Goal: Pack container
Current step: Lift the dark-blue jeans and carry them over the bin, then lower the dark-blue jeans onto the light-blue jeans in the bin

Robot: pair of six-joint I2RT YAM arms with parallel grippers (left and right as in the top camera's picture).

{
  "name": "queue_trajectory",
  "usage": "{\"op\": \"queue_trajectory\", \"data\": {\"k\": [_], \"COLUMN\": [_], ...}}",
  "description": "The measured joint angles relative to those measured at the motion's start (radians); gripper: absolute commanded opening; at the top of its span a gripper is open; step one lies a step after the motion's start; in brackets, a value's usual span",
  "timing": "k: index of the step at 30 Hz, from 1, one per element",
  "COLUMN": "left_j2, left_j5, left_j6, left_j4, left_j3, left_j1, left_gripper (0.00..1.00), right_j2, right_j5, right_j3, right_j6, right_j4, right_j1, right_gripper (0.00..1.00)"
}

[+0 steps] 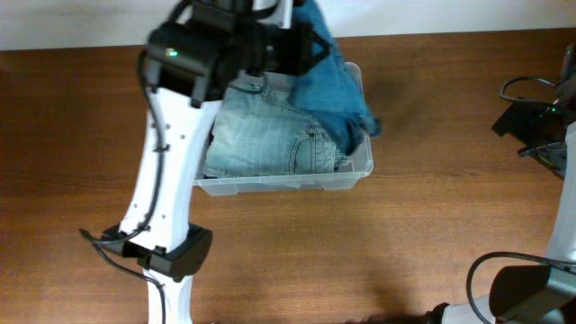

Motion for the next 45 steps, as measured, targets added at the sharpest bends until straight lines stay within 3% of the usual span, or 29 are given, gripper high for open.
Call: {"op": "queue_trajectory", "data": {"k": [7, 13, 28, 45], "left_j2": [0.000, 0.000, 0.195, 0.242], "left_j5": [-0.003, -0.004, 0.000, 0.006], "left_j6": [0.113, 0.248, 0.497, 0.526], "left_j4": [0.043, -0.017, -0.159, -0.243], "left_j3": [-0.021, -0.021, -0.021, -0.022], "left_j1": [-0.090, -0.105, 0.050, 0.220], "left_gripper": [0.01, 0.01, 0.01, 0.00], "right_j2": [0.000, 0.000, 0.000, 0.000], "right_j5": [0.000, 0.000, 0.000, 0.000], "right_j3": [0.000, 0.000, 0.000, 0.000], "right_j6": [0.000, 0.000, 0.000, 0.000], "right_j4": [0.000, 0.000, 0.000, 0.000], "right_j1": [0.000, 0.000, 0.000, 0.000], "right_gripper": [0.98, 0.98, 0.98, 0.98]}}
